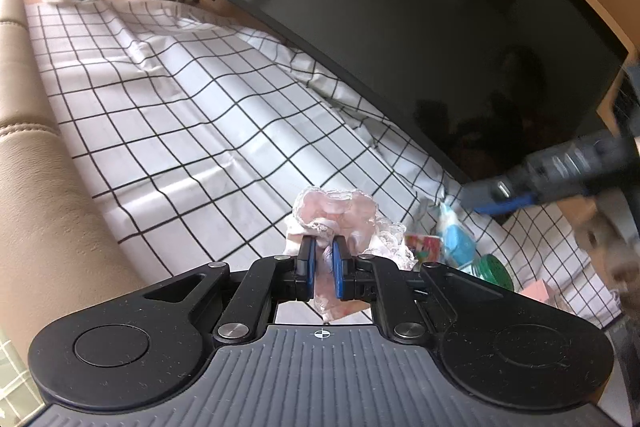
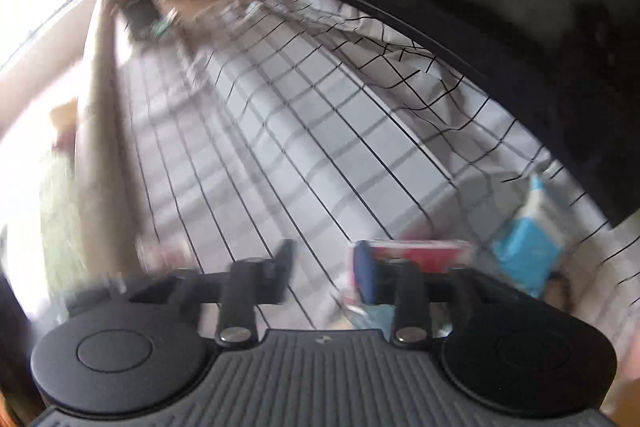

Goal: Organize soft objects
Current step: 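Close the right gripper on the blue face mask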

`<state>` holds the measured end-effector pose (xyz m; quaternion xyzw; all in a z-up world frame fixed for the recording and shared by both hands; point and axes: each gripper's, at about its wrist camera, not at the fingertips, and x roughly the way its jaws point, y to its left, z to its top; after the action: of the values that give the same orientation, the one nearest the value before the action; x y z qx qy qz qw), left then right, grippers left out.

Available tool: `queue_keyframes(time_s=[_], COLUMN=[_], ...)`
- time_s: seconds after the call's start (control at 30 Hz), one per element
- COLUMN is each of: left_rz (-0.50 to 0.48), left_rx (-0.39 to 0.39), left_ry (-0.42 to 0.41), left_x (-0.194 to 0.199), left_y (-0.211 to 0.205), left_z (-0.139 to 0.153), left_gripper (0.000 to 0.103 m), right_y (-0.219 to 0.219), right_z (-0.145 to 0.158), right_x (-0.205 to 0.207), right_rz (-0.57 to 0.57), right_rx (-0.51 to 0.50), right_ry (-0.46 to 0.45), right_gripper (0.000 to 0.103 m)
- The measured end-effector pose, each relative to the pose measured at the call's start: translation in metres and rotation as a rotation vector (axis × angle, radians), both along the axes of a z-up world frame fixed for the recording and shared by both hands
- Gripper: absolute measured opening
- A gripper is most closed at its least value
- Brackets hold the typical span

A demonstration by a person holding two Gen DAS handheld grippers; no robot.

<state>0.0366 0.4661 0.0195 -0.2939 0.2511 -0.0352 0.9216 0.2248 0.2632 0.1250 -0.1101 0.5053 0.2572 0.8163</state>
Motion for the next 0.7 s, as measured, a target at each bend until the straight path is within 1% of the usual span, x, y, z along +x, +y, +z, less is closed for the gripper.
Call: queue_keyframes(time_s=[0.07, 0.17, 0.23, 0.27, 0.33, 0.4, 0.47, 0.5, 0.53, 0.57, 0.6, 0.67, 0.7], left_rz=[0.003, 0.01, 0.008, 0.004, -0.009, -0.029, -0.052, -0.061, -0.07, -0.079, -0.088, -0.098, -0.101], left_rx=[-0.001, 0.003, 0.003, 0.005, 0.017, 0.039, 0.063, 0.074, 0.085, 0.096, 0.111, 0.143, 0.158], left_ry=[0.004, 0.016, 0.02, 0.02, 0.021, 0.03, 0.043, 0.051, 0.06, 0.067, 0.071, 0.072, 0.073], left_x=[-0.002, 0.0, 0.003, 0.005, 0.008, 0.01, 0.012, 0.013, 0.014, 0.015, 0.017, 0.023, 0.028], left_y=[-0.001, -0.002, -0.004, -0.006, -0.011, -0.018, -0.023, -0.025, -0.028, -0.029, -0.03, -0.033, -0.034], left_z=[-0.001, -0.001, 0.001, 0.003, 0.008, 0.012, 0.014, 0.015, 0.016, 0.018, 0.02, 0.028, 0.034], left_gripper=[0.011, 0.011, 0.011, 0.011, 0.011, 0.011, 0.011, 0.011, 0.011, 0.011, 0.011, 0.011, 0.011], right_y=[-0.016, -0.037, -0.043, -0.043, -0.042, -0.043, -0.044, -0.045, -0.048, -0.052, -0.055, -0.066, -0.07], right_z=[-0.01, -0.035, -0.056, -0.067, -0.084, -0.101, -0.113, -0.115, -0.112, -0.101, -0.088, -0.053, -0.037], right_x=[-0.03, -0.067, -0.084, -0.093, -0.104, -0.106, -0.104, -0.099, -0.094, -0.085, -0.078, -0.061, -0.055], right_rz=[0.07, 0.126, 0.169, 0.195, 0.235, 0.25, 0.246, 0.23, 0.202, 0.154, 0.113, 0.032, 0.008], right_rx=[-0.085, -0.195, -0.273, -0.322, -0.377, -0.414, -0.439, -0.436, -0.406, -0.342, -0.279, -0.112, -0.045], right_ry=[-0.044, -0.08, -0.115, -0.147, -0.209, -0.255, -0.272, -0.257, -0.227, -0.187, -0.151, -0.076, -0.053], right_gripper=[0.046, 0.046, 0.045, 0.045, 0.045, 0.044, 0.032, 0.016, 0.008, 0.004, 0.005, 0.005, 0.004])
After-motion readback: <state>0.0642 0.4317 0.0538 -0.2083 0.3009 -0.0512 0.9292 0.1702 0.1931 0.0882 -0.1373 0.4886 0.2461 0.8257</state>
